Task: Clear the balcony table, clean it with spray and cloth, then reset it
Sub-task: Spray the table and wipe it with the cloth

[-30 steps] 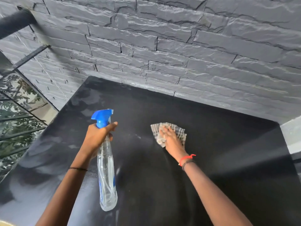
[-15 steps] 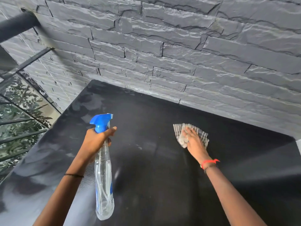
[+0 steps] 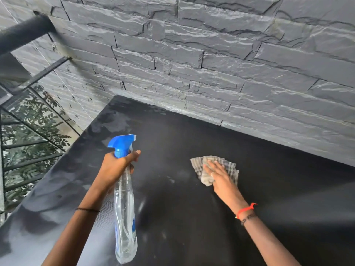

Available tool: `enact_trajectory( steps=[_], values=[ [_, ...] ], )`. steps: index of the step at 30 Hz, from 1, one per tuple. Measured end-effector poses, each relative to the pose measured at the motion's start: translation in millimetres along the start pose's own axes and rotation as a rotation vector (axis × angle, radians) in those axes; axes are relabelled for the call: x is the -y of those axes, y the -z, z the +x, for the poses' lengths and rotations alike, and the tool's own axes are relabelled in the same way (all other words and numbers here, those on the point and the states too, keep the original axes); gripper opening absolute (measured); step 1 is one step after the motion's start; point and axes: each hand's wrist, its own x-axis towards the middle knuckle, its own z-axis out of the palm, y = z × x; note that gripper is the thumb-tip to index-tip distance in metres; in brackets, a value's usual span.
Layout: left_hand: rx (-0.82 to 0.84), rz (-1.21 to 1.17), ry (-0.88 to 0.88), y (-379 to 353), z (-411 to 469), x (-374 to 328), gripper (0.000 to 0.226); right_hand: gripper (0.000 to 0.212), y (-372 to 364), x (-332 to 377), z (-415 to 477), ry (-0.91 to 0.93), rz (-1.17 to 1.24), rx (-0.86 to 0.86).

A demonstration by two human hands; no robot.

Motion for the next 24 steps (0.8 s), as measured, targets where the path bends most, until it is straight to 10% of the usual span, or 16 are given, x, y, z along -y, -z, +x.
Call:
enact_trajectory(
  steps=[13,24],
  values=[
    [-0.034,0.019,0.012,23,5,13,0.022,0.053,15,57,154,-0.029,-0.046,-0.017],
    [-0.061,-0.037,0.0,58,-19,24,0.02,0.078,-55,152,-89,0.311,0.029,0.146]
  ],
)
